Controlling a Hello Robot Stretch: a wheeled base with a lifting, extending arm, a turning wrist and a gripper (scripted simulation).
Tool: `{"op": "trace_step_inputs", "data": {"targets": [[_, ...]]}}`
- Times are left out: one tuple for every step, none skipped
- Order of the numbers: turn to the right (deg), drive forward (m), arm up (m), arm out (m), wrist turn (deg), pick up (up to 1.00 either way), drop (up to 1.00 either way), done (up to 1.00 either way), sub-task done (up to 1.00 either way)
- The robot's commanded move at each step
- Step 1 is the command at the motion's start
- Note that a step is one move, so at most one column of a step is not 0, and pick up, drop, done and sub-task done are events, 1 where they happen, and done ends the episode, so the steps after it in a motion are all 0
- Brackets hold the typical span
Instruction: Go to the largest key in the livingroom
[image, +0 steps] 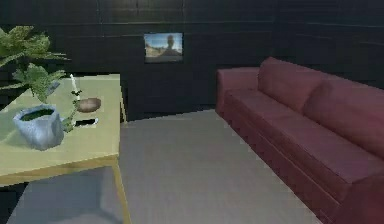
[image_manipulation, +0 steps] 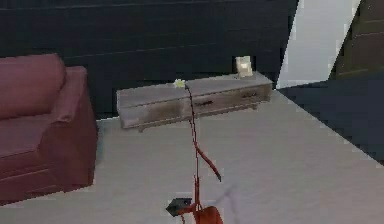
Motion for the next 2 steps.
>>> {"op": "trace_step_inputs", "data": {"targets": [[0.0,0.95,0.0,0.0,0.0,0.0,0.0,0.0,0.0],[-45.0,0.0,0.0,0.0,0.0,0.0,0.0,0.0,0.0]]}}
